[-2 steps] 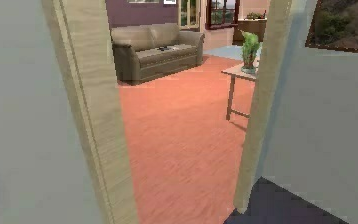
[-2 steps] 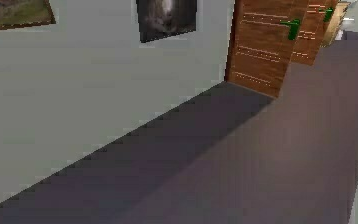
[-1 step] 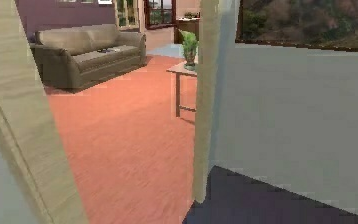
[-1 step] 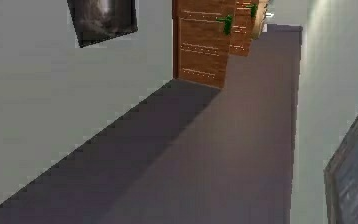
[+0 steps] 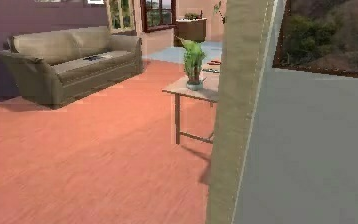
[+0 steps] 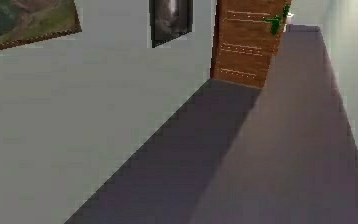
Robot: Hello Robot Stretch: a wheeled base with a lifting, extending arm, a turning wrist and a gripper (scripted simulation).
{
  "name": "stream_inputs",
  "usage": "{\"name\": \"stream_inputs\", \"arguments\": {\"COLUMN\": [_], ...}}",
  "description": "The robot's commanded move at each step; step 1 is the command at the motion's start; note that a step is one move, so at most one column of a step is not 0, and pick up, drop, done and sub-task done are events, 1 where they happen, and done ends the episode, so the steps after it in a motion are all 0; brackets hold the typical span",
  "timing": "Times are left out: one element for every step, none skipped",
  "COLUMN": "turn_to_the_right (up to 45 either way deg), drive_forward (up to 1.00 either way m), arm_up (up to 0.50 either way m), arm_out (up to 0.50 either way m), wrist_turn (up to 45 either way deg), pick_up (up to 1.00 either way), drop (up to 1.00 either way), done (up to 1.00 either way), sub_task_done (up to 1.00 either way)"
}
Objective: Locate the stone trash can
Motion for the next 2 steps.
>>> {"name": "stream_inputs", "arguments": {"turn_to_the_right": [-45.0,-12.0], "drive_forward": [0.0,0.0], "arm_up": [0.0,0.0], "arm_out": [0.0,0.0], "wrist_turn": [0.0,0.0], "pick_up": [0.0,0.0], "drop": [0.0,0.0], "done": [0.0,0.0], "sub_task_done": [0.0,0.0]}}
